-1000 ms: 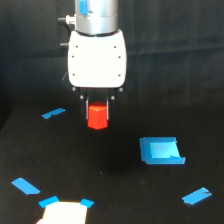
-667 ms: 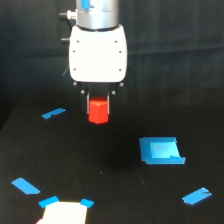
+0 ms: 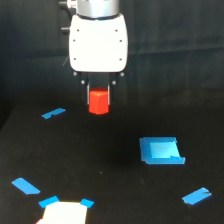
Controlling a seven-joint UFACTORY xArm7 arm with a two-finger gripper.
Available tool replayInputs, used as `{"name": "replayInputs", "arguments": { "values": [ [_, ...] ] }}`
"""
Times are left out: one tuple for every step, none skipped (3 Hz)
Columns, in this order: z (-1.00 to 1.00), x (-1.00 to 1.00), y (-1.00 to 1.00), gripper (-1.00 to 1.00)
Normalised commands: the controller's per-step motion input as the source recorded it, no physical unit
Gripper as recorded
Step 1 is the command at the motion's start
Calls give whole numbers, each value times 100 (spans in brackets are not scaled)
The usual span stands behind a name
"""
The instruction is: Pick up the red object from the table
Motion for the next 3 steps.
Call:
{"name": "replayInputs", "arguments": {
  "values": [
    [43,-30,-97,-100],
    [32,-26,-17,-100],
    [62,-39,3,-100]
  ]
}}
